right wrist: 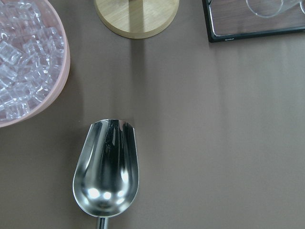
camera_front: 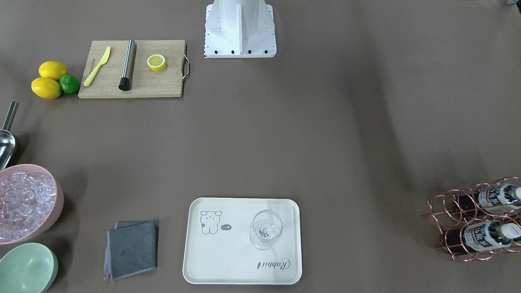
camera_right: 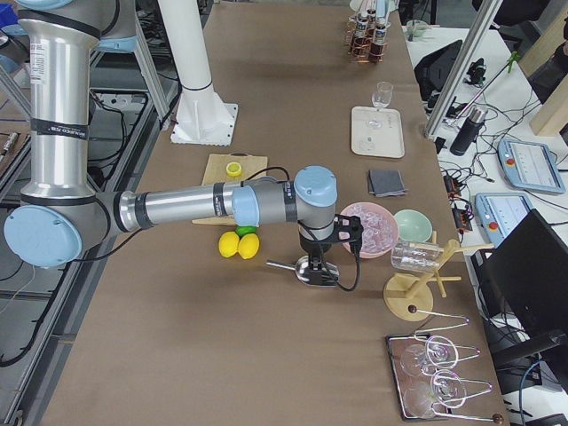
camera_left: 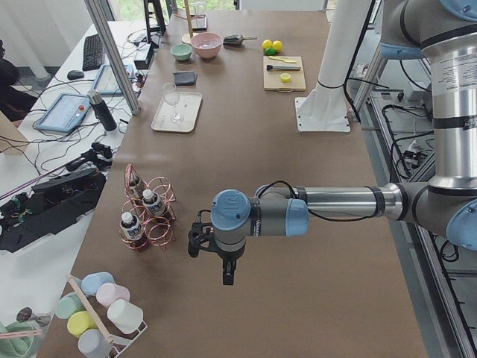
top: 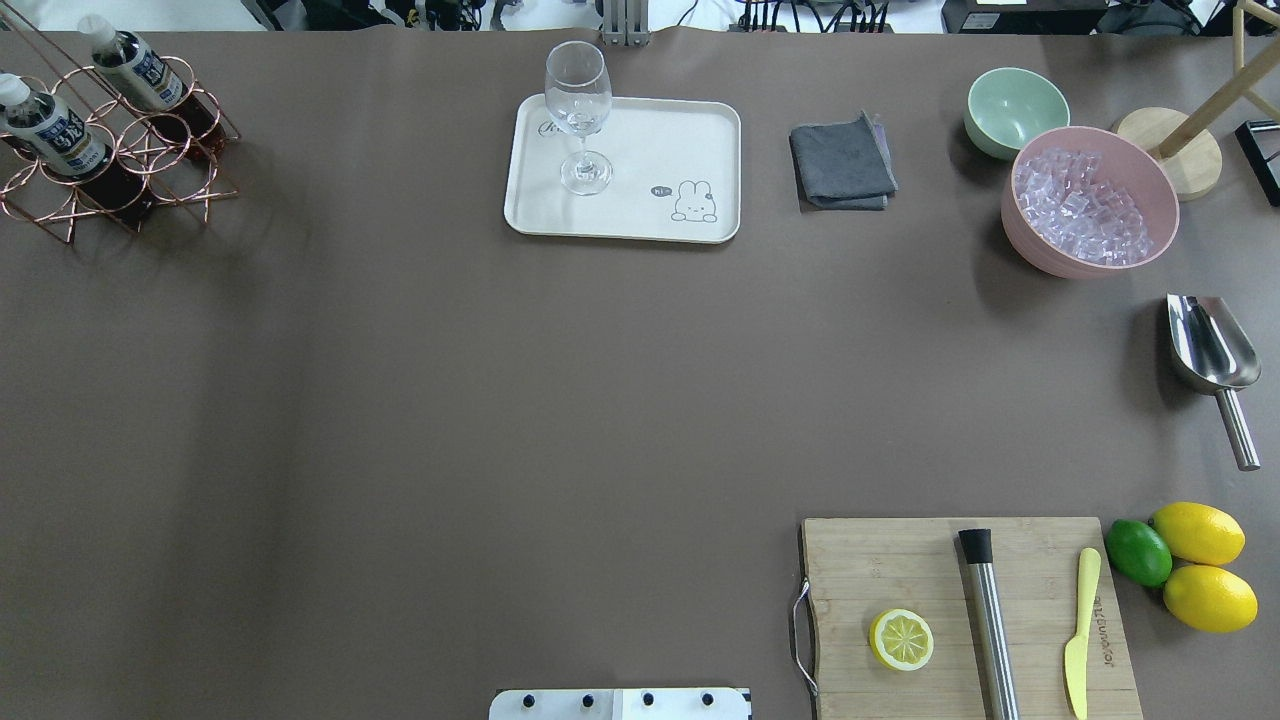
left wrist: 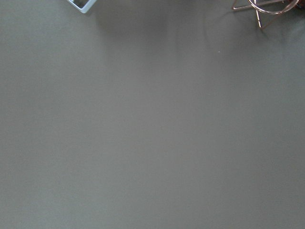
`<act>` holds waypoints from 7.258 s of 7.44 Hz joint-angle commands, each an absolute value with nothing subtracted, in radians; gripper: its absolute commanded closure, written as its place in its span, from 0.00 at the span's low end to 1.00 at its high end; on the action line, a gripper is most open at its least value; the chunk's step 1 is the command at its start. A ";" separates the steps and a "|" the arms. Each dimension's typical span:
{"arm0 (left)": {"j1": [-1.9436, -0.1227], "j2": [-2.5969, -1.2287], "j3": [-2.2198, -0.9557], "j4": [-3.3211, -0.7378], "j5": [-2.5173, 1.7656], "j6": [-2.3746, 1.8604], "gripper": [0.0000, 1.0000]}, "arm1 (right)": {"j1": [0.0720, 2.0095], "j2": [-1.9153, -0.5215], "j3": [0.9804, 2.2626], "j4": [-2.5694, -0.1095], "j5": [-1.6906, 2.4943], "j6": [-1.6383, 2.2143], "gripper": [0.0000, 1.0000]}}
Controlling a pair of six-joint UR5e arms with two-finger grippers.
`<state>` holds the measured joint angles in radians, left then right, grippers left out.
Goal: Take tea from basket to plate
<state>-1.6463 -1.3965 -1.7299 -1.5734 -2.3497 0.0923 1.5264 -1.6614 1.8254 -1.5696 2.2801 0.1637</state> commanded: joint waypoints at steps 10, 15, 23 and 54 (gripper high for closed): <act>-1.609 -1.393 -1.738 -1.577 -2.350 0.092 0.02 | 1.516 -1.661 1.833 -1.540 2.281 0.164 0.00; -1.608 -1.394 -1.732 -1.577 -2.353 0.083 0.03 | 1.450 -1.666 1.830 -1.214 2.377 0.170 0.00; -1.595 -1.547 -1.733 -1.588 -2.362 -0.682 0.02 | 1.154 -1.471 1.696 -0.617 2.442 0.216 0.00; -1.201 -1.956 -2.144 -1.297 -2.011 -2.348 1.00 | 0.772 -1.316 1.694 0.054 2.072 0.411 0.00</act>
<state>-1.3572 -1.9363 -1.9506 -1.4961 -2.0151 -2.3426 0.7716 -1.3166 1.6926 0.0537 2.0731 0.4111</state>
